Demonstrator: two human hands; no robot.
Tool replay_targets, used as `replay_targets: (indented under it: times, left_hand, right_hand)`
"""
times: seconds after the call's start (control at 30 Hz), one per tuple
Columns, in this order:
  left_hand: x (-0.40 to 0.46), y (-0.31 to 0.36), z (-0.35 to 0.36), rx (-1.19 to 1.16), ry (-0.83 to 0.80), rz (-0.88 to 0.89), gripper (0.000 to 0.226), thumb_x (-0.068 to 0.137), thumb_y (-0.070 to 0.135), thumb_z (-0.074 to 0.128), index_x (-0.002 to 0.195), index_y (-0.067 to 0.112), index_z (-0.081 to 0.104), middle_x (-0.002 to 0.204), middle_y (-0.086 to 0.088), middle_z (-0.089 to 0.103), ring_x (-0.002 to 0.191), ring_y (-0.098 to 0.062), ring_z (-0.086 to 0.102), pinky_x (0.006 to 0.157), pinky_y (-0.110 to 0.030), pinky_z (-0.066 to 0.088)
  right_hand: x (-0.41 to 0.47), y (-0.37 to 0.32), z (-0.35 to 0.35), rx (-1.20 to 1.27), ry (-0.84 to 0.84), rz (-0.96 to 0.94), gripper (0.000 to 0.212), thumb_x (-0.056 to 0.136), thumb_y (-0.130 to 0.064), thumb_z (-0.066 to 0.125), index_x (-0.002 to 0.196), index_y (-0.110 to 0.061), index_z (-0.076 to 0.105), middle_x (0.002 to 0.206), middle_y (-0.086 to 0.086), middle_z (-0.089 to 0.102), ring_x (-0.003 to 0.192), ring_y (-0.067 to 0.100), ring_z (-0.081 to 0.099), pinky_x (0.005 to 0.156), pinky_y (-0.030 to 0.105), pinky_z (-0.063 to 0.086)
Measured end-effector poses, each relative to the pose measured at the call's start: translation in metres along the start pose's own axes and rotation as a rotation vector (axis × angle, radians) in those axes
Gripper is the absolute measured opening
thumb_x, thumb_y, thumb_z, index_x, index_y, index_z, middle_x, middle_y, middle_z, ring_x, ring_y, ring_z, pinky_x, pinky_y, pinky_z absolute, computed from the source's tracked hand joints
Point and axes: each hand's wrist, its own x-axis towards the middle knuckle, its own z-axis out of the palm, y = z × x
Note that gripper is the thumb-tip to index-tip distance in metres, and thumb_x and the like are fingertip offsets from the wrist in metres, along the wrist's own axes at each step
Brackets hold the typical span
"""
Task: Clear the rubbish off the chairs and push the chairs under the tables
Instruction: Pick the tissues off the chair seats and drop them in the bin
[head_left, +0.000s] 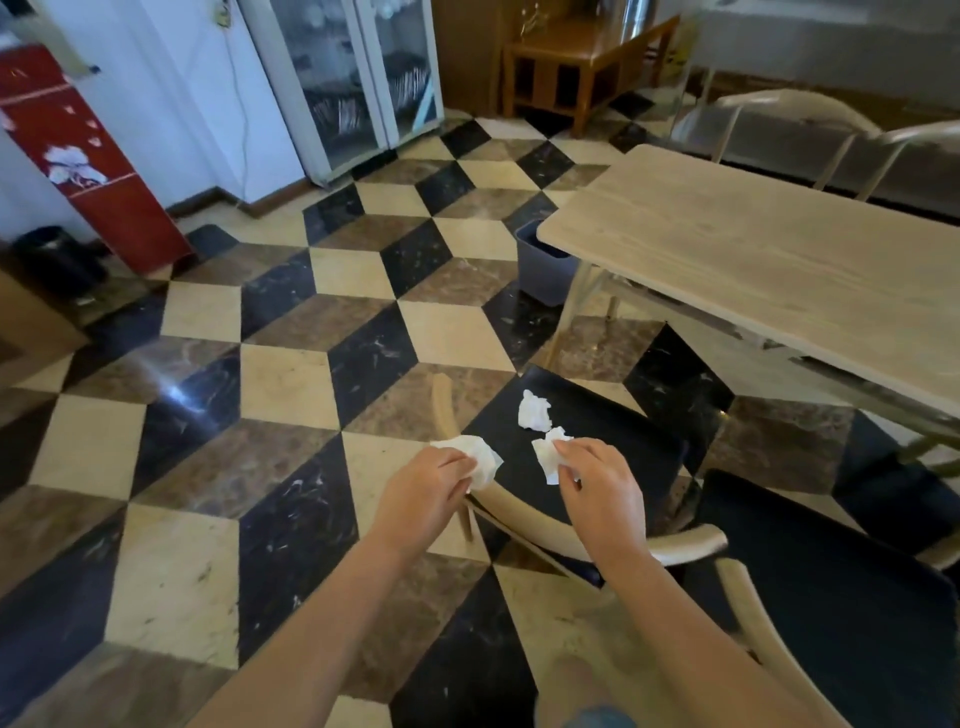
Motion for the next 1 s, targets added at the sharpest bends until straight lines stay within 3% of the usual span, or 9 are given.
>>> replay_targets:
  times: [0.13,0.3,0.53,0.6,0.67,0.73,0.83,0.9,1.0]
  left_hand:
    - [0.028,-0.026,0.002,-0.025,-0.006,-0.009,0.023,0.089,0.017,0.060,0.110,0.013,0.066,0.114,-0.006,0.068,0.104,-0.023,0.062,0.093,-0.032,0.047]
    - [0.089,-0.056,0.007,0.003,-0.016,0.051,0.016,0.082,0.010,0.065,0.098,0.011,0.069,0.103,-0.007,0.070,0.094,-0.029,0.064,0.077,-0.035,0.053]
    - [0.174,-0.091,0.002,-0.007,-0.063,0.063,0.017,0.082,0.008,0.064,0.098,0.008,0.070,0.103,-0.010,0.070,0.095,-0.030,0.063,0.078,-0.036,0.052]
    - [0.194,-0.094,0.001,-0.012,-0.028,0.085,0.017,0.074,0.002,0.071,0.090,0.007,0.073,0.095,-0.010,0.072,0.086,-0.029,0.067,0.073,-0.034,0.055]
    - [0.206,-0.095,0.001,-0.067,0.000,0.065,0.014,0.073,-0.001,0.071,0.086,0.006,0.073,0.090,-0.008,0.073,0.082,-0.027,0.067,0.071,-0.031,0.055]
    - [0.216,-0.095,0.001,-0.204,0.010,-0.045,0.013,0.077,0.000,0.068,0.087,0.006,0.073,0.088,-0.006,0.072,0.080,-0.022,0.064,0.072,-0.024,0.050]
    - [0.233,-0.091,-0.002,-0.454,0.059,-0.349,0.019,0.078,0.004,0.067,0.092,0.016,0.072,0.086,0.006,0.067,0.074,-0.005,0.059,0.069,-0.006,0.042]
    - [0.245,-0.091,-0.003,-0.659,0.038,-0.575,0.021,0.077,0.007,0.069,0.084,0.026,0.068,0.084,0.013,0.066,0.075,0.002,0.061,0.064,-0.006,0.046]
    - [0.256,-0.096,-0.001,-0.874,0.001,-0.833,0.009,0.077,0.013,0.071,0.071,0.017,0.069,0.072,0.002,0.068,0.068,-0.009,0.062,0.058,-0.016,0.047]
  right_hand:
    - [0.030,-0.004,0.020,-0.030,-0.016,0.004,0.028,0.081,-0.003,0.069,0.109,-0.008,0.068,0.102,0.007,0.069,0.092,0.019,0.062,0.069,0.033,0.058]
    - [0.087,0.002,0.058,-0.009,-0.013,0.039,0.029,0.077,0.005,0.069,0.103,-0.007,0.070,0.094,0.007,0.070,0.083,0.026,0.062,0.058,0.038,0.056]
    - [0.186,-0.017,0.084,0.202,0.073,0.017,0.030,0.079,0.005,0.068,0.106,-0.007,0.069,0.101,0.006,0.069,0.092,0.020,0.062,0.074,0.024,0.049]
    - [0.216,-0.028,0.085,0.281,0.031,-0.002,0.030,0.080,0.002,0.067,0.108,-0.008,0.068,0.104,0.004,0.068,0.094,0.016,0.060,0.078,0.018,0.046]
    - [0.232,-0.035,0.088,0.341,-0.040,0.015,0.029,0.082,0.002,0.066,0.109,-0.010,0.068,0.104,0.003,0.068,0.094,0.015,0.060,0.080,0.021,0.048]
    - [0.237,-0.038,0.092,0.350,-0.087,0.046,0.029,0.083,0.001,0.064,0.109,-0.011,0.068,0.103,0.003,0.068,0.094,0.014,0.060,0.084,0.027,0.050]
    - [0.240,-0.036,0.101,0.336,-0.112,0.100,0.027,0.084,0.002,0.062,0.108,-0.010,0.069,0.101,0.005,0.068,0.094,0.017,0.060,0.087,0.032,0.050]
    - [0.242,-0.036,0.106,0.339,-0.093,0.160,0.027,0.085,0.002,0.060,0.108,-0.010,0.068,0.102,0.005,0.068,0.095,0.017,0.060,0.087,0.033,0.051]
    - [0.246,-0.041,0.113,0.353,-0.071,0.213,0.026,0.087,-0.001,0.060,0.110,-0.011,0.067,0.105,0.005,0.067,0.098,0.014,0.059,0.089,0.032,0.050]
